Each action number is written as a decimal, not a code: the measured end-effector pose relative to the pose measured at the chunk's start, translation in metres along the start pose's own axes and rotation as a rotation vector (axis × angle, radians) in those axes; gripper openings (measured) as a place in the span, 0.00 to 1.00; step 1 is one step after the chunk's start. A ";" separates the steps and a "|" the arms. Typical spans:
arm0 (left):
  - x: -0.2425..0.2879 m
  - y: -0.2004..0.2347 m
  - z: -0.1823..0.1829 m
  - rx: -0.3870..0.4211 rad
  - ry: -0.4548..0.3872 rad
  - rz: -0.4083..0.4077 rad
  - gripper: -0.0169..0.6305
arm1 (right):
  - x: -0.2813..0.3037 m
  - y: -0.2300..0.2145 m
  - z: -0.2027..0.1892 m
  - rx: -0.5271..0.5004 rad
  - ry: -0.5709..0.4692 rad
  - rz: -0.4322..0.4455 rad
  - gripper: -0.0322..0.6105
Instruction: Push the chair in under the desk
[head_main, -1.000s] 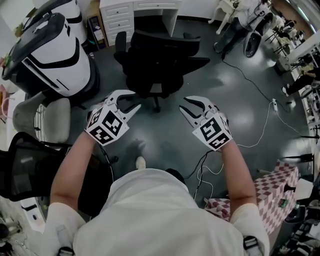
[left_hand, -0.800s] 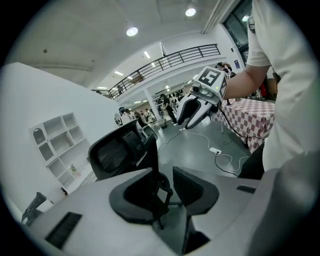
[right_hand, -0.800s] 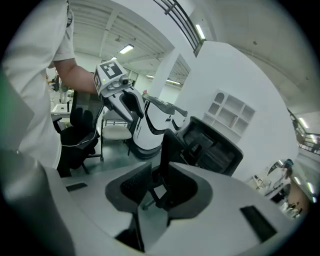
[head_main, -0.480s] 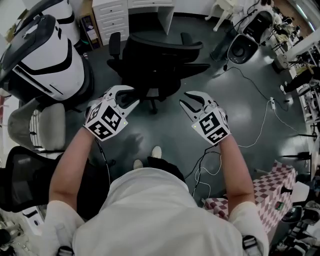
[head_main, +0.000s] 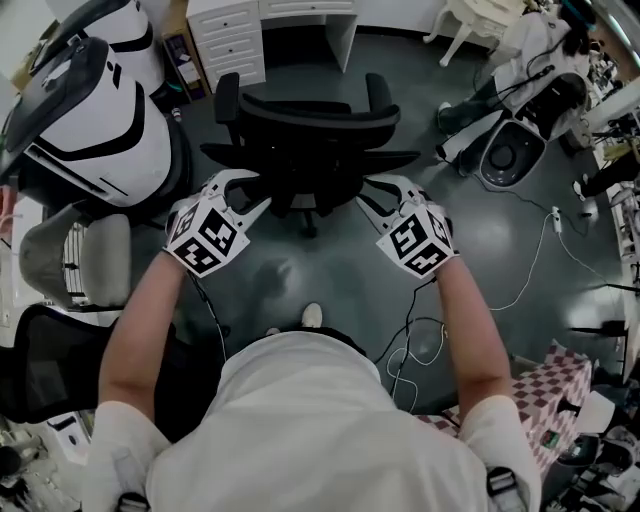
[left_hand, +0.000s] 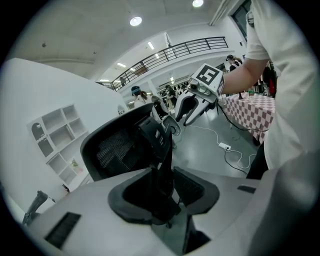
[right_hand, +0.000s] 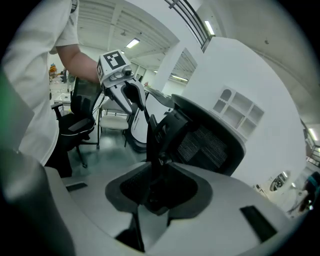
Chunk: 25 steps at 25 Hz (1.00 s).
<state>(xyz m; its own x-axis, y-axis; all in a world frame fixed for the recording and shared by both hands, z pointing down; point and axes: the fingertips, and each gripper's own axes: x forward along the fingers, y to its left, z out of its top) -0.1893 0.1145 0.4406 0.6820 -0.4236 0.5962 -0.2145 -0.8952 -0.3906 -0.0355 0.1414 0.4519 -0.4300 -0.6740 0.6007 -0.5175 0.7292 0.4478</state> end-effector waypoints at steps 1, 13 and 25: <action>0.005 0.002 -0.001 0.001 0.007 0.001 0.24 | 0.004 -0.005 -0.003 -0.010 0.005 0.001 0.20; 0.051 0.045 -0.013 0.061 0.060 -0.007 0.27 | 0.059 -0.045 -0.015 -0.103 0.050 0.049 0.20; 0.092 0.056 -0.036 0.203 0.112 -0.090 0.27 | 0.092 -0.044 -0.029 -0.179 0.152 0.133 0.20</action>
<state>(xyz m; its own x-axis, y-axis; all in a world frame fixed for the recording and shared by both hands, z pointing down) -0.1638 0.0199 0.4991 0.6079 -0.3665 0.7043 -0.0040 -0.8885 -0.4589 -0.0308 0.0510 0.5065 -0.3624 -0.5549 0.7488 -0.3185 0.8288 0.4600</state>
